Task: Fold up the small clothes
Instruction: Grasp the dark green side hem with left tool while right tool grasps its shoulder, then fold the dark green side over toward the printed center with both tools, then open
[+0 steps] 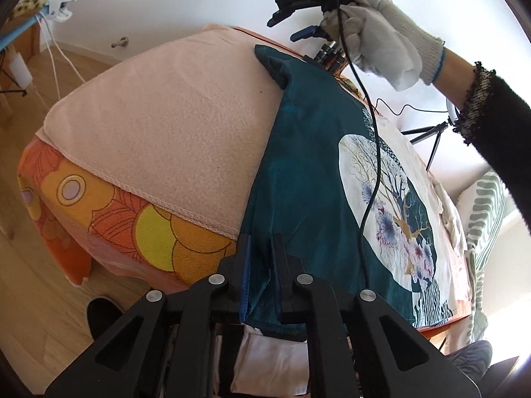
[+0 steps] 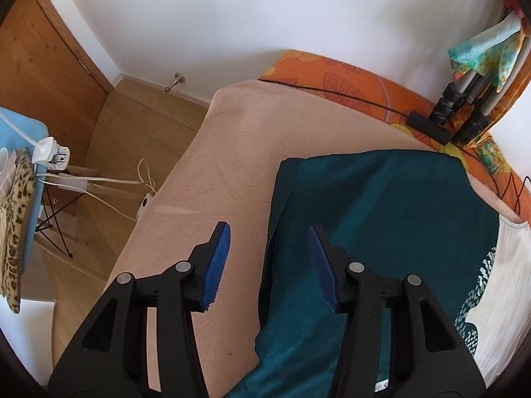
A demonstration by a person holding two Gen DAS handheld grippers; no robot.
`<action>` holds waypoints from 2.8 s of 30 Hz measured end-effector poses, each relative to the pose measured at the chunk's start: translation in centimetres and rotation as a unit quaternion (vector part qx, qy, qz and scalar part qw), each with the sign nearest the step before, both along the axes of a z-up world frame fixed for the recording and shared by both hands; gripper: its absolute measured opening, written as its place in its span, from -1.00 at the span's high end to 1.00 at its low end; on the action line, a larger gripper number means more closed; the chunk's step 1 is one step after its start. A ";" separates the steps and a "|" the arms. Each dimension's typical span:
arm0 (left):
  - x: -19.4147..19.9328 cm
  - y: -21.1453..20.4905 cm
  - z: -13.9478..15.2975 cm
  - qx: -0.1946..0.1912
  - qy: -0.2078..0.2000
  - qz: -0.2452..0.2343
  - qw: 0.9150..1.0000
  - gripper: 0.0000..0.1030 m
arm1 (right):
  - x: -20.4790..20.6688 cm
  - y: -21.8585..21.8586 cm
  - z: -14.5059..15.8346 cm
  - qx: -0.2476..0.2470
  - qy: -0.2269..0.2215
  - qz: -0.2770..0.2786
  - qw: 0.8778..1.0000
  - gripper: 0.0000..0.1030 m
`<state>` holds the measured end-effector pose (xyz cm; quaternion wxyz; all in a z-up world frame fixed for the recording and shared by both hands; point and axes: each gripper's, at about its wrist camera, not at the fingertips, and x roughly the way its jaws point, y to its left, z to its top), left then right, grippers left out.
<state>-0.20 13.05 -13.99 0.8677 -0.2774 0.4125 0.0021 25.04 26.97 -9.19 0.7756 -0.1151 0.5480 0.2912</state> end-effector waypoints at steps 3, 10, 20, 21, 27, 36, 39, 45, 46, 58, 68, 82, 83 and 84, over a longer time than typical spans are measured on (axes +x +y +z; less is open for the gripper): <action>0.1 -0.4 0.6 0.001 -0.016 -0.006 1.000 0.90 | 0.8 1.0 -2.2 -0.003 0.007 -0.002 1.000 0.03; 0.6 -0.6 0.8 -0.032 -0.027 -0.012 0.999 0.95 | 1.4 2.1 -4.8 -0.034 -0.010 0.018 0.999 0.19; 0.1 -0.1 2.6 0.083 -0.029 0.019 0.996 0.02 | 1.5 1.4 -4.6 -0.064 -0.038 0.025 0.997 0.86; 0.3 -0.2 2.1 0.098 -0.009 0.023 0.995 -0.32 | 1.6 1.2 -4.5 -0.061 -0.037 0.023 0.997 0.87; 0.4 0.5 0.8 0.098 0.007 0.026 0.995 0.27 | 2.0 -0.1 -3.2 -0.035 -0.039 0.016 0.998 0.89; -0.4 0.3 1.8 0.039 -0.048 0.009 0.998 0.98 | 2.1 -2.9 -0.5 0.010 -0.045 0.003 0.999 0.89; -0.3 -0.3 2.5 0.017 -0.062 -0.007 0.998 0.98 | 2.1 -4.5 0.6 0.022 -0.048 -0.006 0.999 0.89; 0.1 -3.0 4.0 0.003 -0.088 -0.049 0.995 0.98 | 3.1 -9.7 2.4 0.041 -0.049 -0.039 0.997 0.89; 0.2 -3.6 4.3 0.007 -0.093 -0.058 0.994 0.98 | 3.2 -10.7 2.7 0.047 -0.047 -0.044 0.997 0.89; 2.5 -10.2 4.1 -0.028 -0.081 -0.155 0.984 0.99 | 5.5 -22.2 1.7 0.058 -0.041 -0.119 0.990 0.89; 3.4 -12.9 3.4 -0.020 -0.059 -0.195 0.979 0.99 | 7.1 -25.1 -1.8 0.045 -0.021 -0.140 0.989 0.89; 3.0 -14.2 4.1 -0.043 -0.055 -0.241 0.968 0.34 | 5.8 -30.9 2.9 0.008 -0.082 -0.160 0.984 -0.03; 2.8 -14.1 4.4 -0.044 -0.061 -0.242 0.967 0.34 | 5.5 -31.7 3.7 0.012 -0.084 -0.161 0.983 -0.03; 2.4 -14.0 4.7 -0.044 -0.068 -0.245 0.966 0.35 | 5.0 -32.5 4.5 0.013 -0.089 -0.161 0.983 -0.03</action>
